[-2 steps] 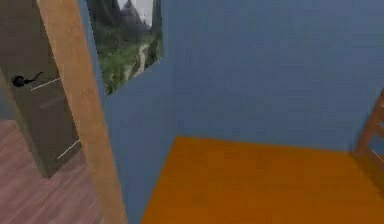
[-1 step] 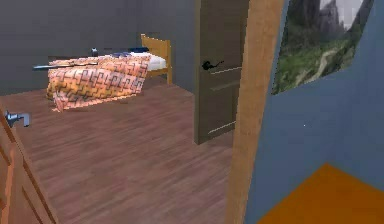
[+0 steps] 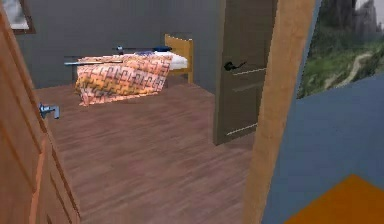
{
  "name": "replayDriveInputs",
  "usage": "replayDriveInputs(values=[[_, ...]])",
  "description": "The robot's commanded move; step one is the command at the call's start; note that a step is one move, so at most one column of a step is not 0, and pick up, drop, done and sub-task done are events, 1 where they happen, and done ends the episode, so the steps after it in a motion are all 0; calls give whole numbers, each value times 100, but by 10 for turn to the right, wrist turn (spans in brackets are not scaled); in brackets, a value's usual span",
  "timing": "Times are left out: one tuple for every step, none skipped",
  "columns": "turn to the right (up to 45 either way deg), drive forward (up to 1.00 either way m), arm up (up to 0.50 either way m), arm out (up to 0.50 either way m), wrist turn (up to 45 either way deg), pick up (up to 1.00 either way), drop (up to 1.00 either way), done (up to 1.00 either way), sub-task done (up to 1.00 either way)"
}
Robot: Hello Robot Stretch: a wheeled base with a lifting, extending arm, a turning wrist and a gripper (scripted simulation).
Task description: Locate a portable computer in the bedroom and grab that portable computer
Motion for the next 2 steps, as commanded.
replayDriveInputs(values=[[0,30,0,0,0,0,0,0,0],[-120,0,0,0,0,0,0,0,0]])
